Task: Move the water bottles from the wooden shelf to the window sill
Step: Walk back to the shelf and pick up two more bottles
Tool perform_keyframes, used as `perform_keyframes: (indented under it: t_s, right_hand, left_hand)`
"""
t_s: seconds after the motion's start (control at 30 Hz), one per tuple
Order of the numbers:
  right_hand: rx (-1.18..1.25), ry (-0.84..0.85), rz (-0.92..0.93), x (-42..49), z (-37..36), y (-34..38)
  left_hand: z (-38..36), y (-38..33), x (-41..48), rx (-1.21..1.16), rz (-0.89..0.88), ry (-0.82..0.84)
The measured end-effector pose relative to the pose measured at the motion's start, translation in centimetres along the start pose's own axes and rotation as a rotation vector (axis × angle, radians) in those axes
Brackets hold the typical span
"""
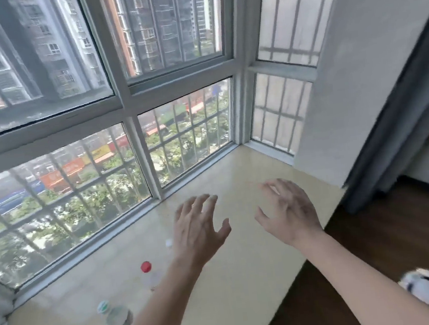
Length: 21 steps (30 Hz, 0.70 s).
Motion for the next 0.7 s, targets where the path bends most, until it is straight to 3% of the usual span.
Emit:
perform_keyframes:
  t_s: [0.27, 0.53, 0.7]
  right_hand:
    - [-0.116, -0.036, -0.329, -8.5, 3.9, -12.8]
    - [-0.162, -0.162, -0.48, -13.0, 5.6, -21.6]
    - [-0.162, -0.157, -0.557, -13.7, 4.0, -28.8]
  left_hand:
    - [-5.5, -13.5, 1.6, -0.139, -0.291, 0.118]
    - [-10.5, -23.9, 3.6, -0.197, -0.477, 0.167]
    - [-15.0, -30.2, 6.5, -0.217, -0.558, 0.195]
Point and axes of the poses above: each hand's wrist, its own x-axis towards the middle knuckle, its own z-axis out of the back of the hand, y = z × x, the point moved 6 cm from there along x, towards the middle knuckle, and after that the axes turned 7 degrees about -x, right-handed, at the moved point
